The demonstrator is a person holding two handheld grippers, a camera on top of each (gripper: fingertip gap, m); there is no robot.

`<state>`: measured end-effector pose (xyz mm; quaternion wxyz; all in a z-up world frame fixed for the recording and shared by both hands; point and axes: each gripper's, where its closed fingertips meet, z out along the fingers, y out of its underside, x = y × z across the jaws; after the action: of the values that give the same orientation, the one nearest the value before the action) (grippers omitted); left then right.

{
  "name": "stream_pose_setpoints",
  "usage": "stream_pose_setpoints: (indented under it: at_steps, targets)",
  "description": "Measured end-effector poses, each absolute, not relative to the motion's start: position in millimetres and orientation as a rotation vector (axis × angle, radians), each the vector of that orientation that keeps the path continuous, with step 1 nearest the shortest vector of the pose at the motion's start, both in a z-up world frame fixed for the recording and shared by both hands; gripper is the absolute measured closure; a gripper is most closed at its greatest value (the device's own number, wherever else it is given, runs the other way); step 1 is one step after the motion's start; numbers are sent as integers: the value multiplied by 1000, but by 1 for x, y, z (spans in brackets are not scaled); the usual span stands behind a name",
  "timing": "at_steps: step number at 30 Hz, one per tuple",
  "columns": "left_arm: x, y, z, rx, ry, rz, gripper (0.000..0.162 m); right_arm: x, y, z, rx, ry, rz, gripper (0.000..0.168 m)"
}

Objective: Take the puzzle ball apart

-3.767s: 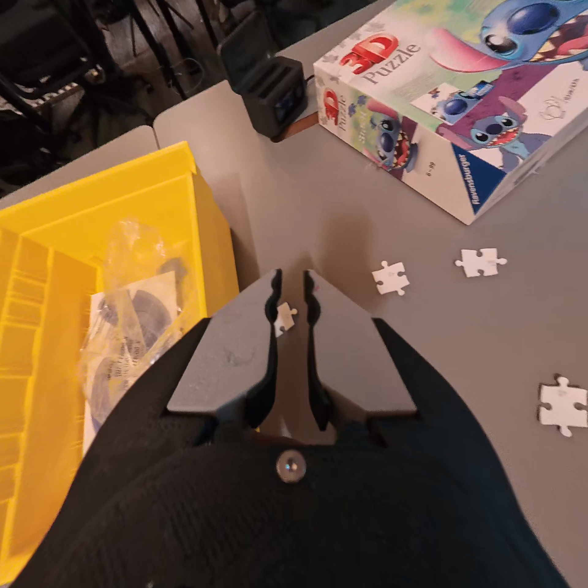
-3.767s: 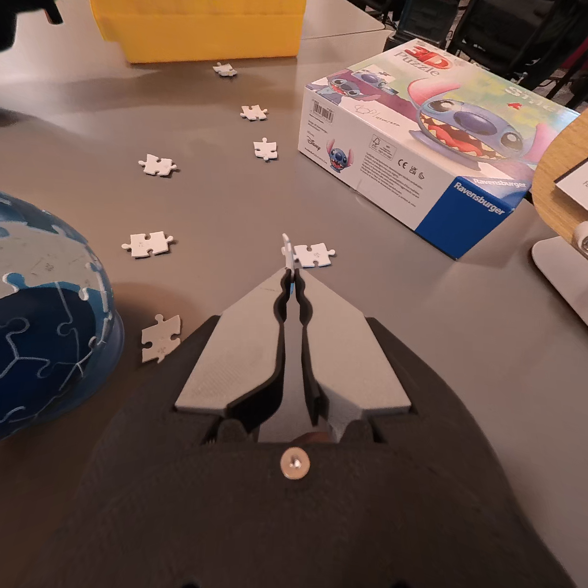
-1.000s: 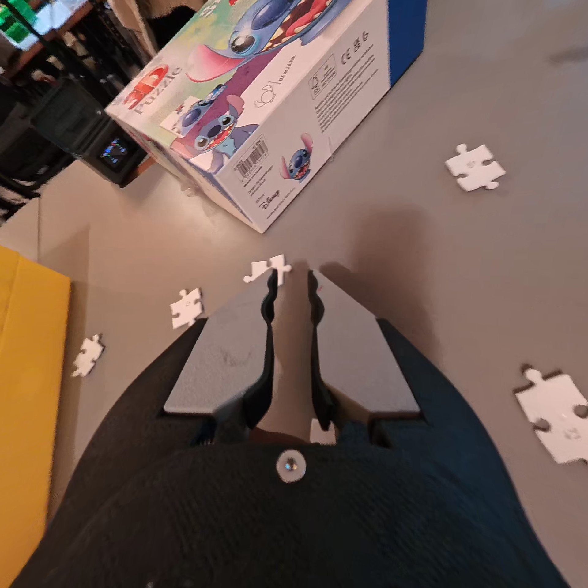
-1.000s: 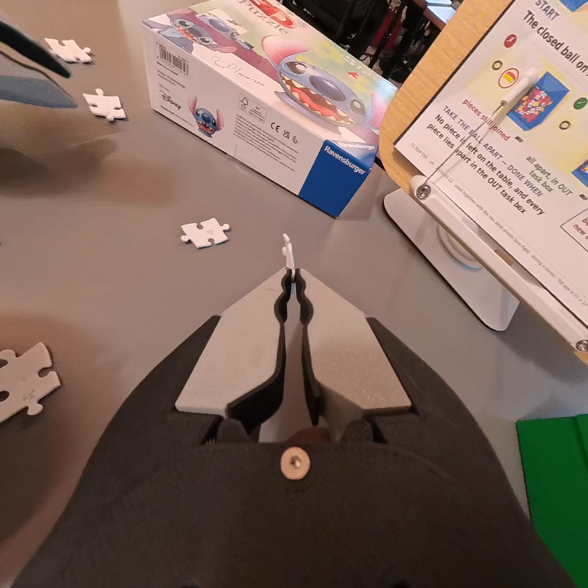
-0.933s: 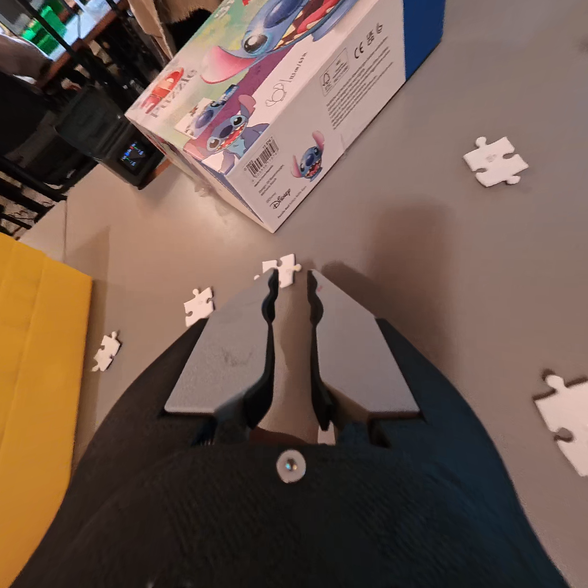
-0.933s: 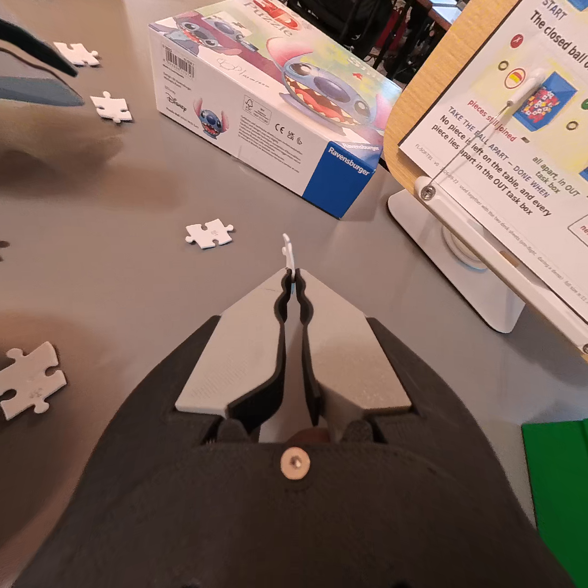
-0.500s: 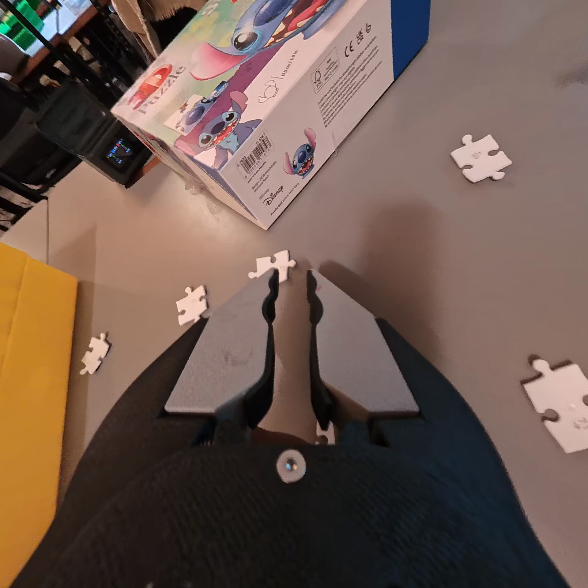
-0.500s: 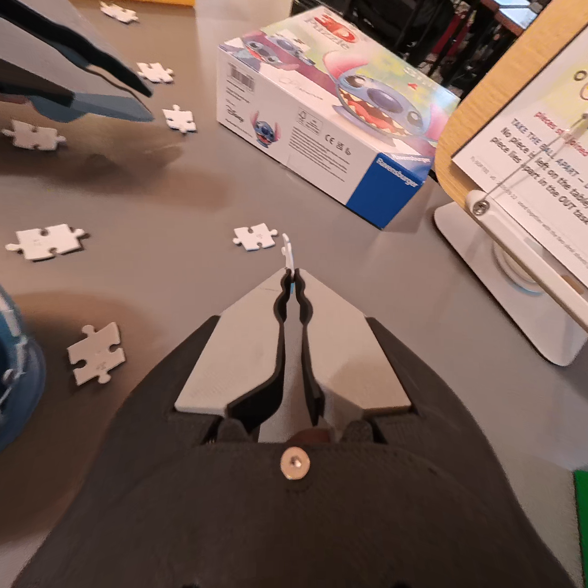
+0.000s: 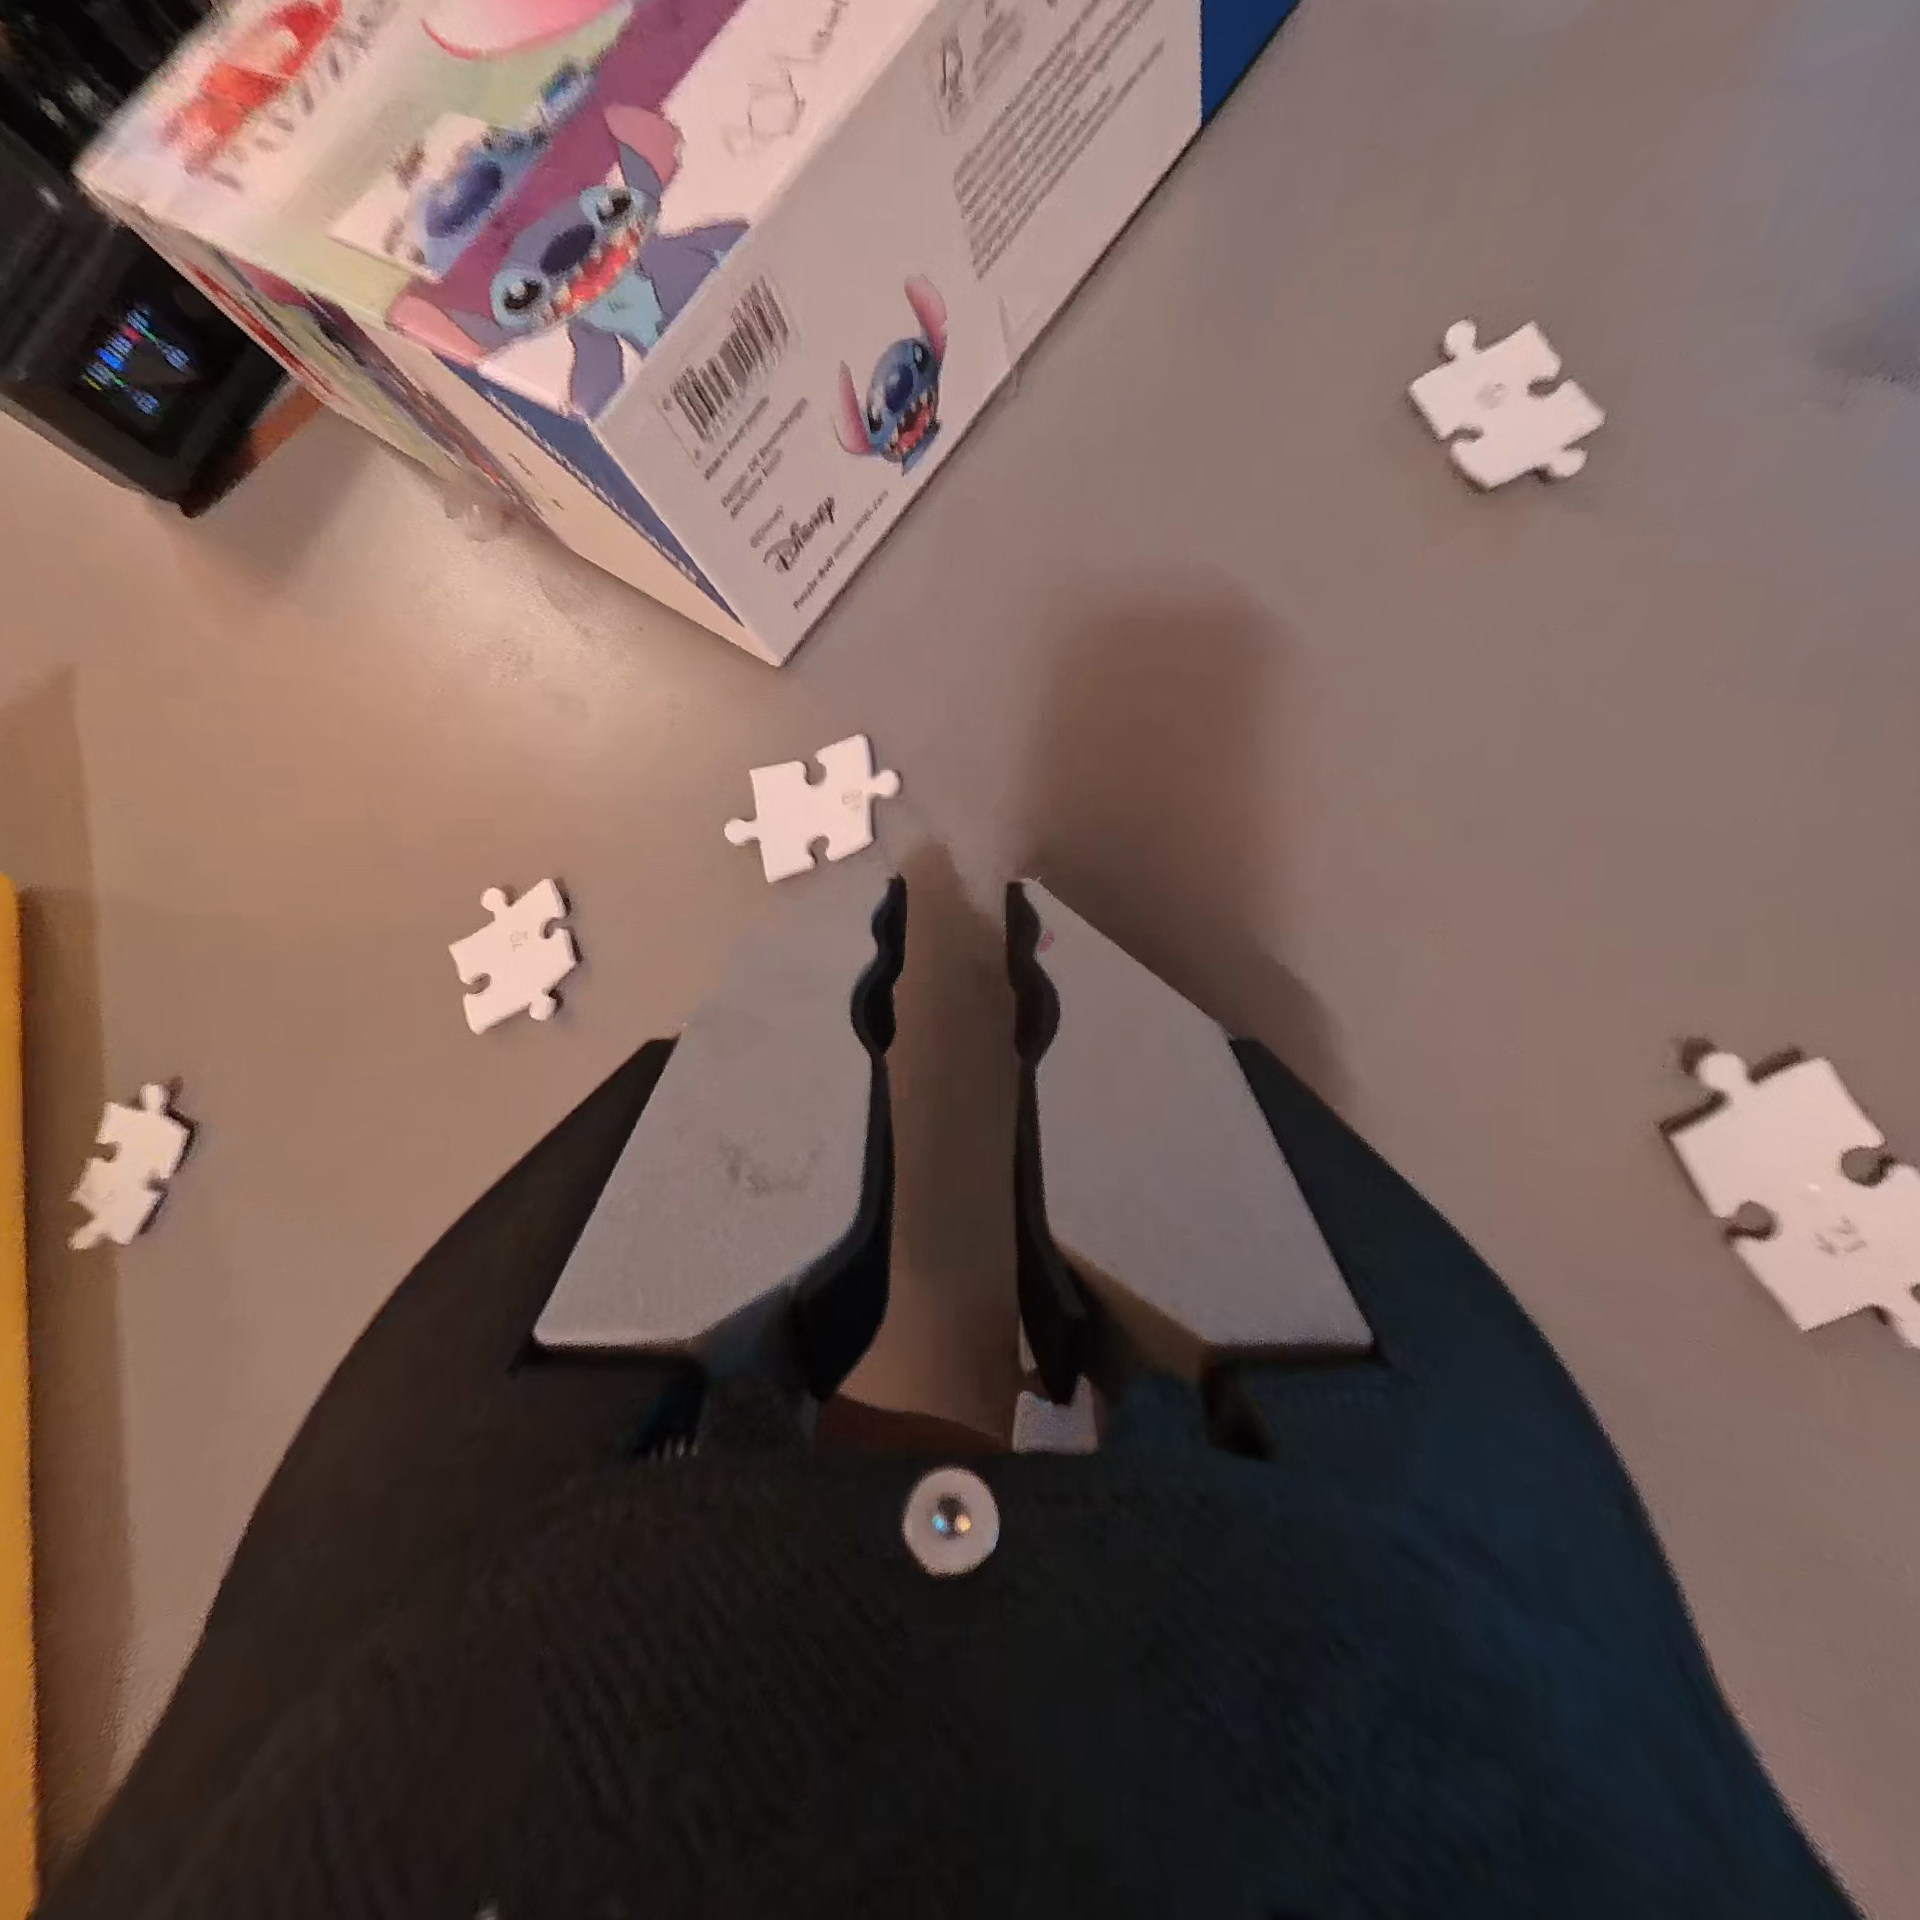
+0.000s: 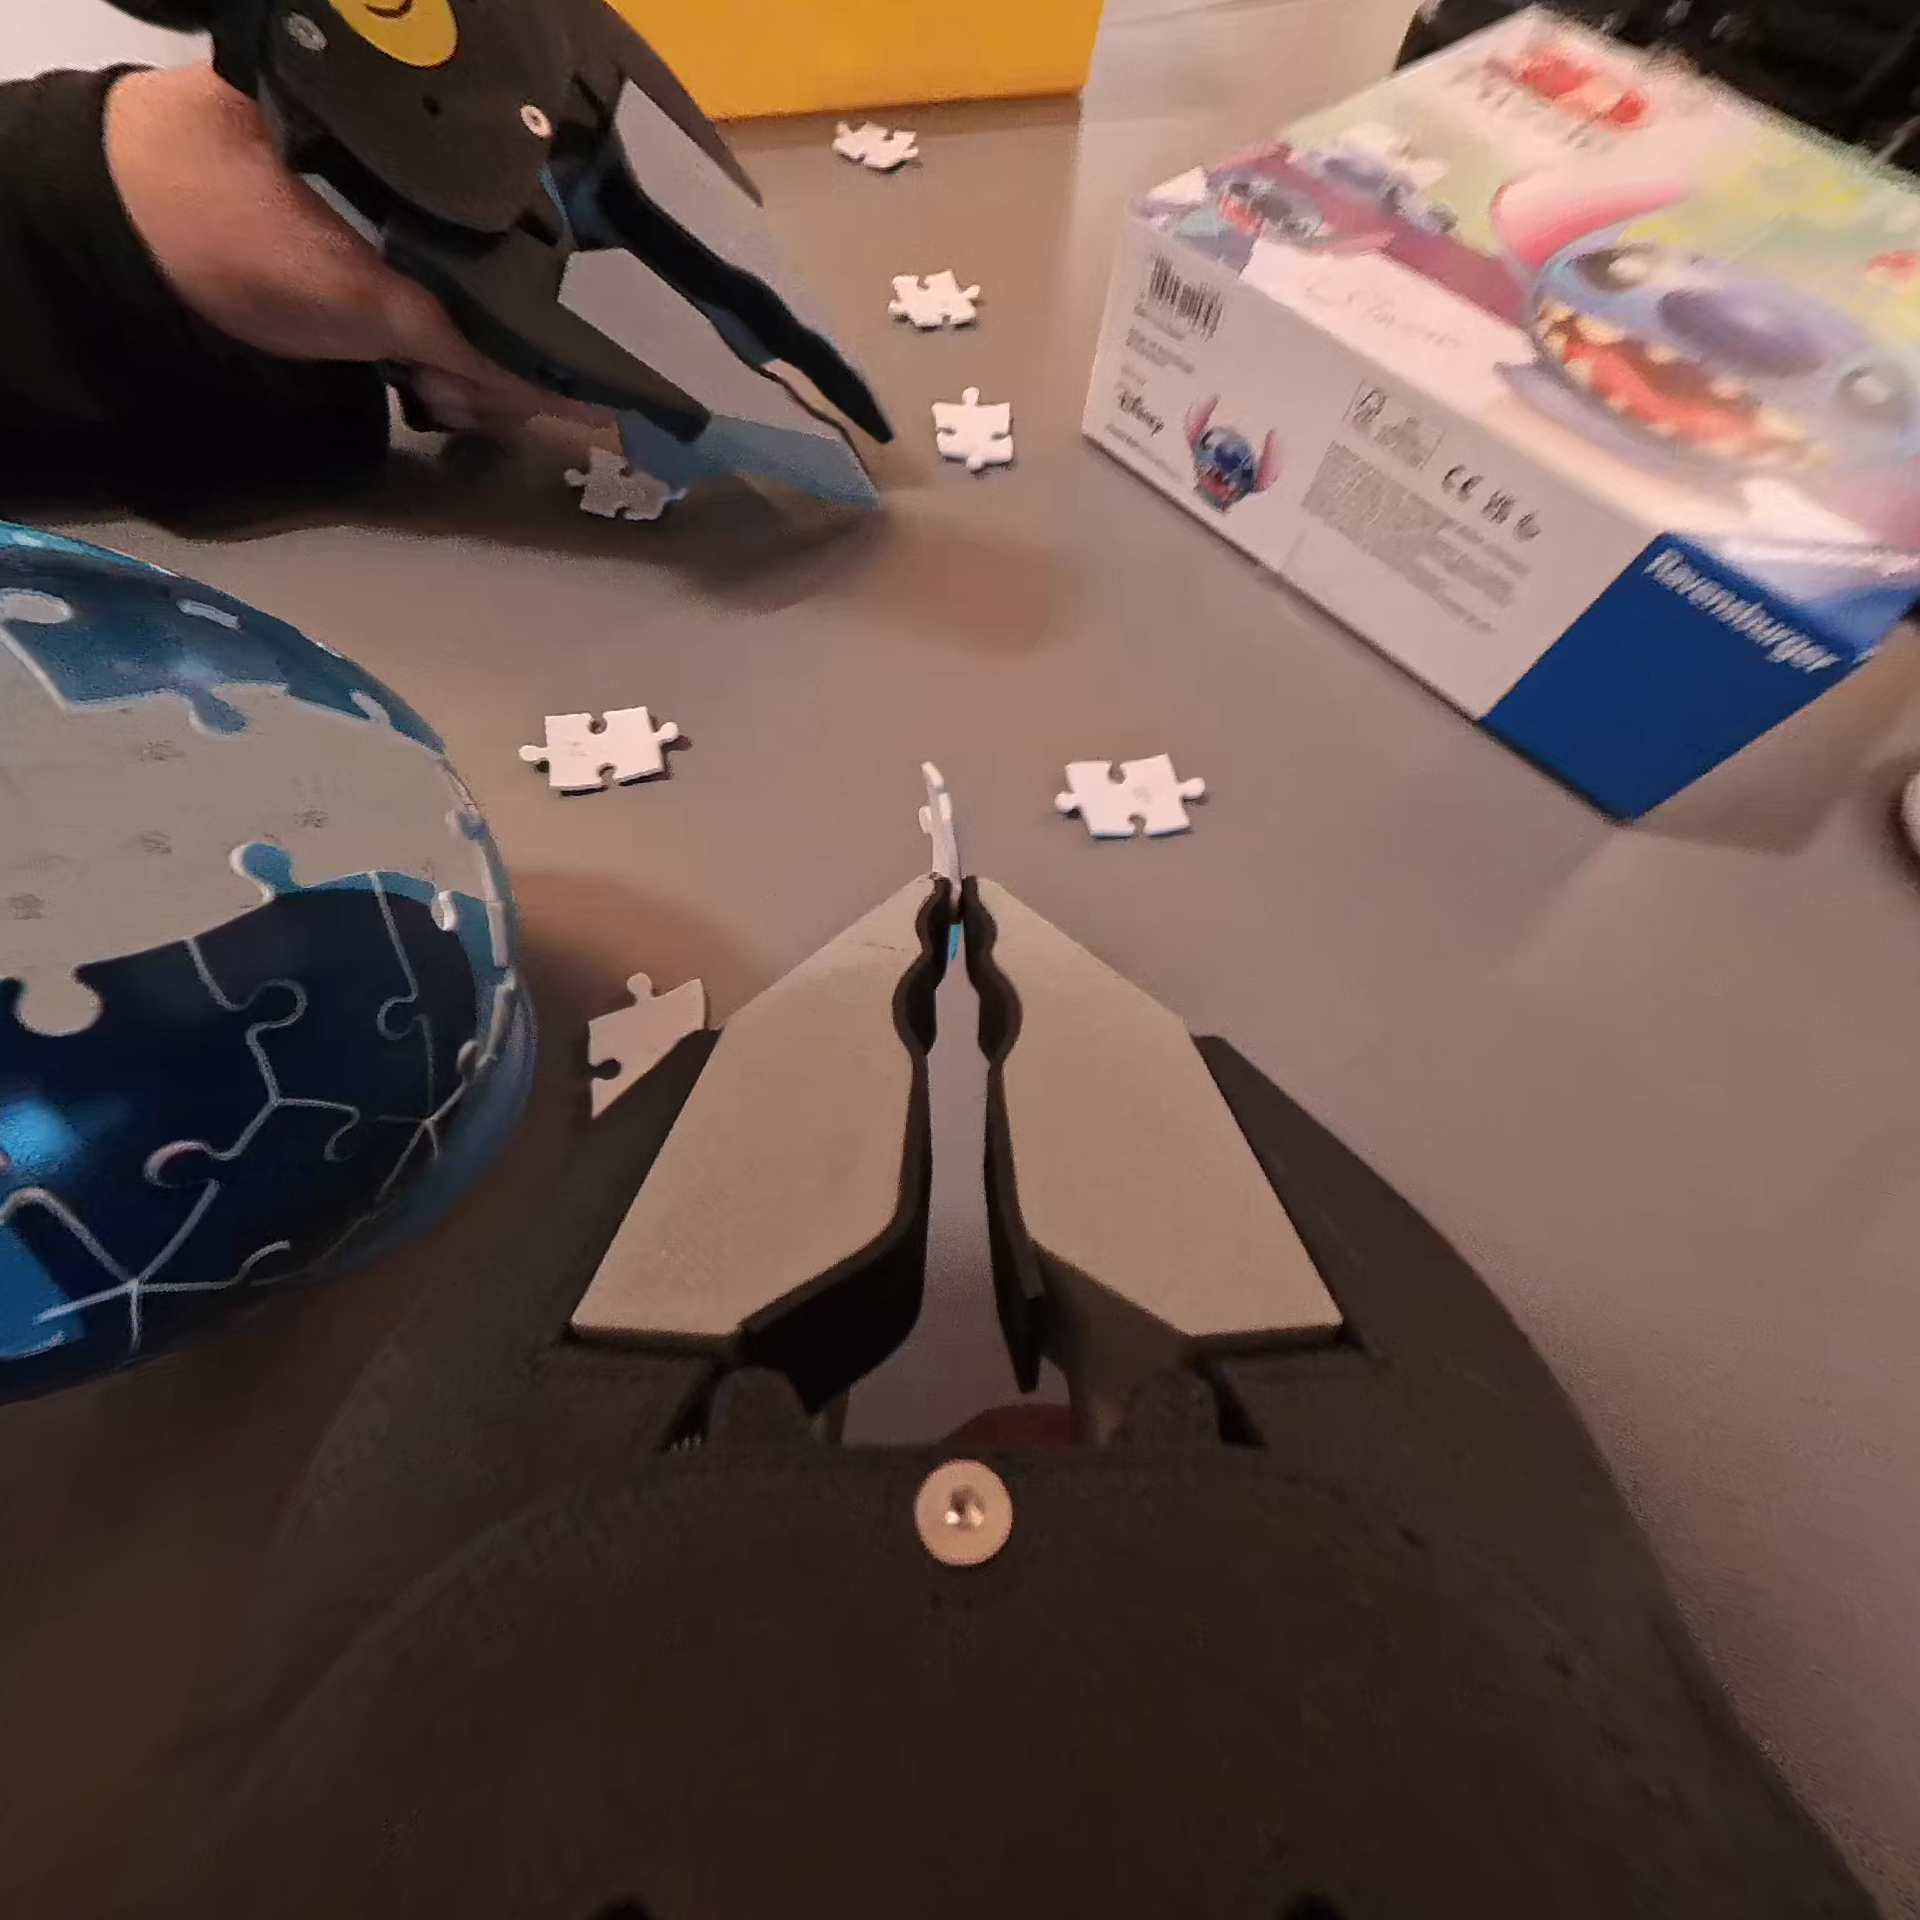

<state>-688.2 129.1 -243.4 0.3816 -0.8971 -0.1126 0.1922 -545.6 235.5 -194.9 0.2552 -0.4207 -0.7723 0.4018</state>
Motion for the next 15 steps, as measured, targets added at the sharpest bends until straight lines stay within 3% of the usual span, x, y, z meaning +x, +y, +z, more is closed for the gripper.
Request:
stream_pose_setpoints:
  at_steps: [9,15]
  targets:
    - [-691,127,-227,-2202,-353,402,144,-544,235,-196,-1217,-2096,1198,168]
    - [-691,120,-214,-2172,-341,386,134,-550,243,-203,-1249,-2070,1197,168]
